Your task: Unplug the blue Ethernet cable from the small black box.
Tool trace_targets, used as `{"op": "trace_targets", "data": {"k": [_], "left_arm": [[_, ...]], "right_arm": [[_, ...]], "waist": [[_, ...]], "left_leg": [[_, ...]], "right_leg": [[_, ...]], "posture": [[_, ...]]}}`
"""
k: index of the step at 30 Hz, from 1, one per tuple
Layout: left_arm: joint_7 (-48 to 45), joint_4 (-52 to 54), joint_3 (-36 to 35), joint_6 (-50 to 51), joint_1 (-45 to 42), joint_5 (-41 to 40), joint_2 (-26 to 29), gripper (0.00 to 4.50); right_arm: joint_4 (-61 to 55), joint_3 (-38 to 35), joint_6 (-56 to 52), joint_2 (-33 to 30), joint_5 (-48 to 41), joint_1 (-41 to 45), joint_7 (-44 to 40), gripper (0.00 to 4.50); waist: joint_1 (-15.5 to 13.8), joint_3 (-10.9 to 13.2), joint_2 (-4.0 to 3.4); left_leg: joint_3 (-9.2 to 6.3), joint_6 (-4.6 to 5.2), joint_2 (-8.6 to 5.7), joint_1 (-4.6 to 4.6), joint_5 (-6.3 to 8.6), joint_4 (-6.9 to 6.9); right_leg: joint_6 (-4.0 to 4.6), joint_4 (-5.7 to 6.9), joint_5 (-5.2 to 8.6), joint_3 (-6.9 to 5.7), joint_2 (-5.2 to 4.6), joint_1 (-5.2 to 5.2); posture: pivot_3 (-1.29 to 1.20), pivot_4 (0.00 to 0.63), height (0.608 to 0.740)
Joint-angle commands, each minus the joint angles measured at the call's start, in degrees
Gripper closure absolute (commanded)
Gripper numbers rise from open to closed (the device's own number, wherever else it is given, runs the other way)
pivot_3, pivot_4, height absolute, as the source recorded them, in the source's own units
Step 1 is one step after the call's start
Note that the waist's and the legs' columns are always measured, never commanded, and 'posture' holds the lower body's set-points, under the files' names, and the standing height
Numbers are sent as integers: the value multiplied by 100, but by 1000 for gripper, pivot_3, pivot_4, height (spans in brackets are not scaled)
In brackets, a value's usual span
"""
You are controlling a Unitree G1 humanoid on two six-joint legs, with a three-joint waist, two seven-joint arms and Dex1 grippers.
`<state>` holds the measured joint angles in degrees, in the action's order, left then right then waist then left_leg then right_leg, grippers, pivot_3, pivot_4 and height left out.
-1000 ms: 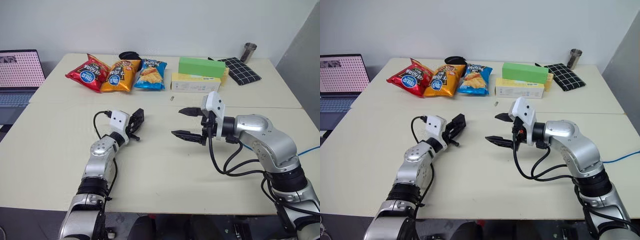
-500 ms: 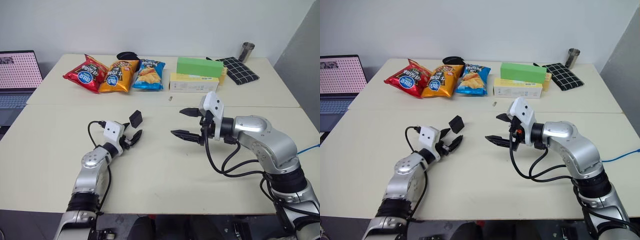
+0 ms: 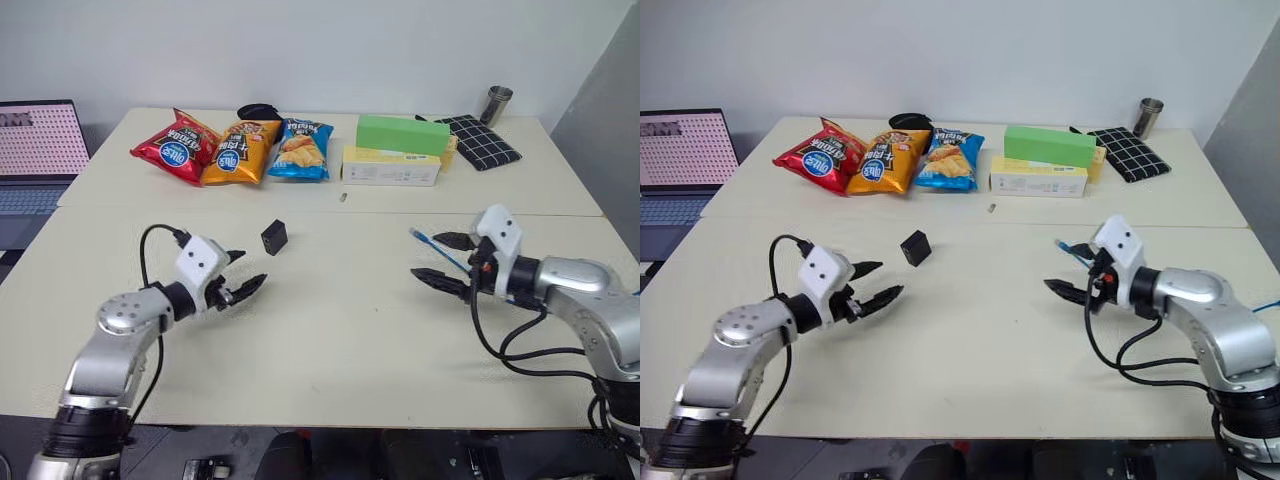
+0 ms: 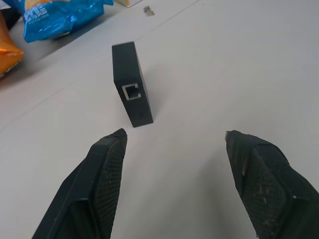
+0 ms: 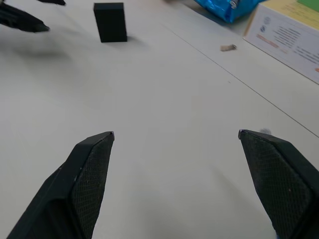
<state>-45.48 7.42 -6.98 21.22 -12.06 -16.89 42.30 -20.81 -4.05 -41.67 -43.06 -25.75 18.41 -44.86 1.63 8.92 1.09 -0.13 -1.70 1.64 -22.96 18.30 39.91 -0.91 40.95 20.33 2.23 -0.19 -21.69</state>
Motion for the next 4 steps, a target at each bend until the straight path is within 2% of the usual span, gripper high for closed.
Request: {"op": "trace_targets", "data": {"k": [1, 4], "left_arm": [[-255, 199, -235, 229, -257, -338, 196, 1154], [-455, 228, -280, 387, -358, -586, 225, 1154]], "right_arm": [[28, -345, 200, -139, 25, -107, 11, 269], [83, -365, 275, -158, 74, -168, 50, 269]], "waist": [[0, 0, 0], [1, 0, 0]], "left_leg": [[0, 0, 0, 0, 0, 0], [2, 0, 0, 1, 0, 0]], "right_leg": [[0, -1, 0, 0, 0, 0], [0, -1, 0, 2, 0, 0]], "posture": [[0, 150, 740], [0, 150, 740]]}}
